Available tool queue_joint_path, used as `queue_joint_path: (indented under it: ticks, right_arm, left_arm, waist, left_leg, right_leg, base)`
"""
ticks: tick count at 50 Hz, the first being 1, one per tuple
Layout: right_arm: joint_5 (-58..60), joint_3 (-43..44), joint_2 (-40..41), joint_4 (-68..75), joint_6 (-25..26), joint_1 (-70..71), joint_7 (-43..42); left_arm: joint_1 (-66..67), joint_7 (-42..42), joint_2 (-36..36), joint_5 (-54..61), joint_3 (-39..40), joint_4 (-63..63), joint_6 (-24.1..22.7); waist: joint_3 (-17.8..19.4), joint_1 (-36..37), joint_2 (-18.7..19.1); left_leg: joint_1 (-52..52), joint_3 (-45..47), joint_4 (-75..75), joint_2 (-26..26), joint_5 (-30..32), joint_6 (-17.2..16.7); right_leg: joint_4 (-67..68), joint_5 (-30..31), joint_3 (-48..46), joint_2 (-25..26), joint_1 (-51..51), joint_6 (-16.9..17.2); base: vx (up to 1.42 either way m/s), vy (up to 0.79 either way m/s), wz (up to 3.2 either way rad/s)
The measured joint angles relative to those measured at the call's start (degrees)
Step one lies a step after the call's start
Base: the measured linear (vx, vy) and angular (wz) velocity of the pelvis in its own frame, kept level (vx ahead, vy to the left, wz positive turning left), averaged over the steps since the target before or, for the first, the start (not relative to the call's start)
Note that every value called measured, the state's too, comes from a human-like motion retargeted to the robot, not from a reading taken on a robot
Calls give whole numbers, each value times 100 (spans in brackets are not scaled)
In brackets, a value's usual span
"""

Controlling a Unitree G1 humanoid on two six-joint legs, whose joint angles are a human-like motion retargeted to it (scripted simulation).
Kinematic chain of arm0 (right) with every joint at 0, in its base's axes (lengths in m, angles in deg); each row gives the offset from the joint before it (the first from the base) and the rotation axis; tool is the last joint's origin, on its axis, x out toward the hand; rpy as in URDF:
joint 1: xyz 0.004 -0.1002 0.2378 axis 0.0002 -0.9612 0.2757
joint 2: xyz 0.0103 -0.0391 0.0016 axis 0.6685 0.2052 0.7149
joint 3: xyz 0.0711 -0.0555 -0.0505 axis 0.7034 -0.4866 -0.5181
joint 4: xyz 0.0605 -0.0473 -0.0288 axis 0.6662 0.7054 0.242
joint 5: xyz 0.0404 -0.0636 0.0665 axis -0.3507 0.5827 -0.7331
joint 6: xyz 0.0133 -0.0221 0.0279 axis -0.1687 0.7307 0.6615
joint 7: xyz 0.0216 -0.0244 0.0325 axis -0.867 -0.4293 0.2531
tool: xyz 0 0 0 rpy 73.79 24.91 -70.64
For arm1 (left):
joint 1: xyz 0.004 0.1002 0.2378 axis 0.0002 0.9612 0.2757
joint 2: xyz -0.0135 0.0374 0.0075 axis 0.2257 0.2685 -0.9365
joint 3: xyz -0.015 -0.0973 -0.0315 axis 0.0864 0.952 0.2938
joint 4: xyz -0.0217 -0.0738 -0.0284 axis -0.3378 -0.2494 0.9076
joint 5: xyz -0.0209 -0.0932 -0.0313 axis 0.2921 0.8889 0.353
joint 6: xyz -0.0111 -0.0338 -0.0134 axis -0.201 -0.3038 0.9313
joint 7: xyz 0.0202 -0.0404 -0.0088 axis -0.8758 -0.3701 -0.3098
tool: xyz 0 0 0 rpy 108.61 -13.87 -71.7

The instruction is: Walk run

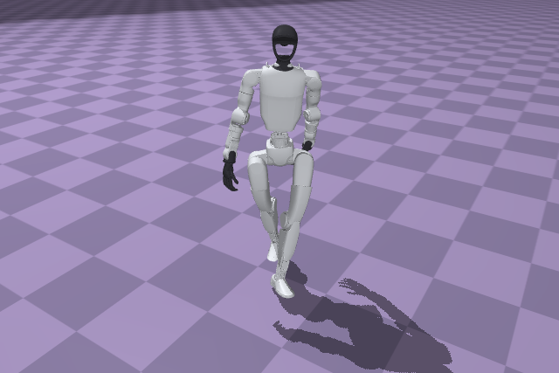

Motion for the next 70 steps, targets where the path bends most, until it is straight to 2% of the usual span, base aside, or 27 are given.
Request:
queue_joint_path:
  ticks: [3,5,7,10,14,18,21,23,25,28,31,32,33,35,37,42,44,45,47,50,52,55,60,63,65,68,70]
  right_arm:
    - [315,50,185,227,52,-254,-177]
    - [452,15,315,407,120,-508,-368]
    - [405,-18,412,601,167,-721,-574]
    - [252,31,446,883,170,-984,-745]
    - [93,393,495,968,261,-1459,-804]
    - [-310,622,510,1086,213,-1905,-767]
    - [-480,764,530,1216,315,-2123,-629]
    - [-545,815,565,1298,387,-2205,-534]
    - [-573,793,621,1310,456,-2281,-438]
    - [-424,698,658,1310,507,-2296,-334]
    - [-169,602,618,1310,534,-2199,-299]
    - [-89,592,596,1308,547,-2154,-309]
    - [-23,602,571,1302,562,-2102,-331]
    - [24,676,522,1274,578,-2029,-396]
    - [-125,698,464,1290,578,-2000,-438]
    - [-794,662,329,1310,788,-1706,-154]
    - [-845,639,274,1299,765,-1383,-98]
    - [-865,595,267,1282,730,-1200,-114]
    - [-865,497,354,1012,647,-924,-198]
    - [-731,406,444,398,394,-551,-249]
    - [-674,317,495,-39,220,-346,-249]
    - [-689,241,476,-531,45,-54,-272]
    - [-721,303,359,-971,-25,383,-240]
    - [-757,306,357,-1042,-79,464,-226]
    - [-772,285,388,-1001,-117,442,-256]
    - [-705,207,399,-762,-173,309,-255]
    - [-504,181,372,-496,-157,171,-191]
  left_arm:
    - [-120,272,39,-42,35,-55,-108]
    - [-256,444,127,166,21,-9,-70]
    - [-588,541,269,410,-14,62,4]
    - [-1181,620,442,677,-76,33,154]
    - [-1858,863,415,820,-270,-510,102]
    - [-2378,1030,391,731,-571,-1258,-195]
    - [-2799,1033,486,564,-753,-1627,-358]
    - [-3068,1012,580,443,-846,-1749,-426]
    - [-3269,997,657,338,-906,-1792,-482]
    - [-3397,1033,725,291,-929,-1732,-555]
    - [-3346,1067,735,311,-879,-1538,-584]
    - [-3299,1070,725,318,-856,-1439,-588]
    - [-3236,1065,707,318,-830,-1324,-587]
    - [-3072,1040,644,272,-801,-1031,-561]
    - [-2809,1015,575,165,-780,-693,-447]
    - [-1880,1447,340,16,-681,23,-215]
    - [-1554,1601,299,219,-631,195,-291]
    - [-1390,1617,293,297,-572,244,-333]
    - [-994,1540,256,323,-445,185,-354]
    - [-569,1406,207,256,-266,121,-364]
    - [-381,1354,225,176,-145,164,-334]
    - [-149,1284,236,43,-21,245,-225]
    - [-19,1190,125,57,196,365,-153]
    - [25,1136,51,137,264,331,-245]
    - [26,1127,38,160,281,315,-315]
    - [-58,1116,73,148,269,350,-306]
    - [-125,1094,118,89,252,367,-281]
  waist:
    - [-184,122,-100]
    - [-324,79,-156]
    - [-354,-89,114]
    - [-311,-228,497]
    - [-171,-394,778]
    - [-70,-999,1026]
    - [7,-1301,915]
    - [94,-1445,770]
    - [197,-1520,664]
    - [321,-1512,655]
    - [373,-1522,649]
    - [373,-1593,641]
    - [346,-1661,652]
    - [267,-1903,759]
    - [164,-2176,861]
    - [-76,-2034,875]
    - [-157,-1998,609]
    - [-183,-1979,503]
    - [-104,-1984,482]
    - [53,-1677,299]
    - [160,-1311,164]
    - [287,-916,128]
    - [496,-632,243]
    - [527,-513,188]
    - [499,-566,106]
    - [390,-464,36]
    - [246,-339,15]
  left_leg:
    - [87,-474,82,-72,596,179]
    - [96,-949,340,-56,476,262]
    - [132,-1227,618,299,277,181]
    - [557,-1272,697,730,-12,30]
    - [1236,-1512,486,538,-232,42]
    - [1734,-2026,284,422,-314,-20]
    - [2063,-2321,251,173,-455,-46]
    - [2321,-2498,254,1,-569,-85]
    - [2608,-2623,257,-78,-681,-157]
    - [2985,-2748,237,-24,-803,-303]
    - [3263,-2796,298,-26,-852,-397]
    - [3337,-2862,342,-43,-826,-448]
    - [3377,-2925,390,-37,-757,-531]
    - [3427,-3178,556,57,-521,-775]
    - [3457,-3435,855,160,32,-1135]
    - [2860,-3346,2655,185,2450,-2584]
    - [2422,-2812,3501,33,3097,-2738]
    - [2198,-2639,3876,9,3336,-2738]
    - [1700,-2681,4557,297,2694,-2474]
    - [1051,-1662,4916,1007,1757,-1546]
    - [659,-1337,4710,1101,1235,-1214]
    - [273,-1262,3658,1018,849,-1035]
    - [-33,-1308,1334,777,655,-643]
    - [-129,-1322,226,449,202,-671]
    - [-110,-1184,-220,310,35,-615]
    - [-51,-778,71,442,156,-377]
    - [-33,-550,224,542,521,-363]
  right_leg:
    - [417,999,-150,-109,140,603]
    - [896,2076,-16,-144,83,1123]
    - [1740,2945,356,367,-378,1285]
    - [3114,3389,525,883,-1066,1285]
    - [3829,2008,1084,654,-1727,1195]
    - [3116,1120,614,-166,-2267,564]
    - [1920,1064,346,-795,-2487,469]
    - [1172,949,370,-1032,-2644,453]
    - [508,705,558,-1068,-2826,387]
    - [-380,539,785,-906,-3072,526]
    - [-558,531,577,-843,-3120,509]
    - [-418,548,515,-843,-3124,420]
    - [-234,586,590,-812,-3140,158]
    - [-18,728,461,-798,-3100,-153]
    - [-24,1205,421,-750,-2935,-219]
    - [257,893,567,-744,-2515,-510]
    - [210,784,467,-982,-2300,-563]
    - [183,706,502,-1006,-2197,-600]
    - [70,578,367,-748,-1892,-728]
    - [-73,474,524,-599,-1542,-802]
    - [-145,402,799,-453,-1345,-873]
    - [-230,241,1003,-220,-1055,-913]
    - [-210,-115,1073,165,-602,-978]
    - [-201,-264,1109,245,-317,-989]
    - [-168,-339,1019,232,-157,-965]
    - [-20,-293,1051,255,19,-839]
    - [110,-53,1062,250,107,-646]
  base:
    - [101,-19,-52]
    - [91,-22,-9]
    - [85,-28,56]
    - [81,-23,60]
    - [64,16,92]
    - [69,-6,180]
    - [68,-23,143]
    - [70,-33,120]
    - [71,-38,86]
    - [46,-24,35]
    - [76,-44,21]
    - [68,-36,76]
    - [70,-35,92]
    - [76,-38,133]
    - [83,-45,129]
    - [85,-47,22]
    - [53,-21,2]
    - [54,-40,2]
    - [67,-58,13]
    - [53,-41,-54]
    - [59,-38,-116]
    - [52,-28,-72]
    - [62,-23,-24]
    - [71,-23,-21]
    - [74,-23,4]
    - [87,-22,-37]
    - [87,-16,-64]
